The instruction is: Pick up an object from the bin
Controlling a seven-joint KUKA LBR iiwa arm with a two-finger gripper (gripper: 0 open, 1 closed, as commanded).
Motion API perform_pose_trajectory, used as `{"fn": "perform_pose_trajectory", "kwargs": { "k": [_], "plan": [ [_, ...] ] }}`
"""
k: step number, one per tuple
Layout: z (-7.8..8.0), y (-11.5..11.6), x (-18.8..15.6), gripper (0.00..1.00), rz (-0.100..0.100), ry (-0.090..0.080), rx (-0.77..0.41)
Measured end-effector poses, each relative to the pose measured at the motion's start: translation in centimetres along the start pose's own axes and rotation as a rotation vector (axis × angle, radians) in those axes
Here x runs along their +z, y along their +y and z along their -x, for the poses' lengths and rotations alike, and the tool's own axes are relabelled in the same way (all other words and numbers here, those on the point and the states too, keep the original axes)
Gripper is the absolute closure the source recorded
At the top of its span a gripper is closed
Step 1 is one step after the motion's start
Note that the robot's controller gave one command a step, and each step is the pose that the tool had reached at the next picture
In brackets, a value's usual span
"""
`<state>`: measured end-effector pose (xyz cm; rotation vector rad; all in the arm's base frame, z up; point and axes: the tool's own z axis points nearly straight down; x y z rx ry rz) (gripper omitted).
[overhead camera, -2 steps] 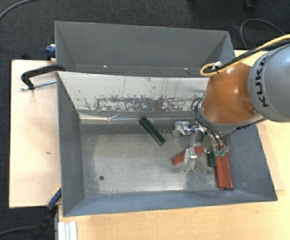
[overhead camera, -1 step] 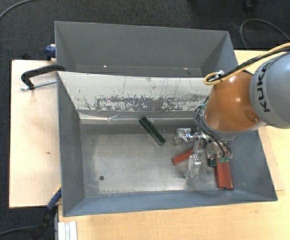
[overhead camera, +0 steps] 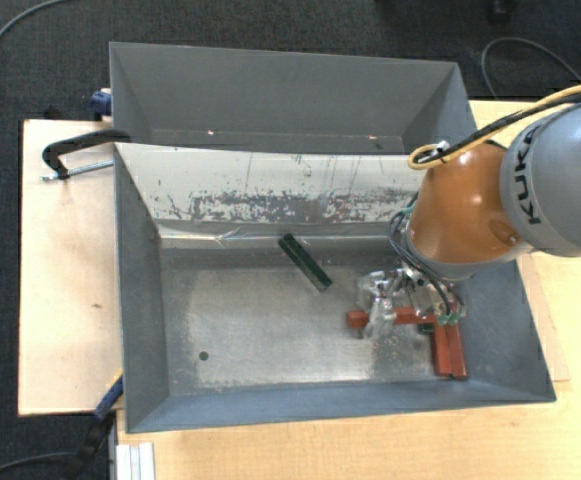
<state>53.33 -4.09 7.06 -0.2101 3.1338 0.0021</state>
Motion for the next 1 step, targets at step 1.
{"fn": "perform_pose_trajectory", "kwargs": {
  "k": [1],
  "plan": [
    [1.31, 0.28, -14.47, 1.0, -0.001, -0.005, 0.006]
  ]
}}
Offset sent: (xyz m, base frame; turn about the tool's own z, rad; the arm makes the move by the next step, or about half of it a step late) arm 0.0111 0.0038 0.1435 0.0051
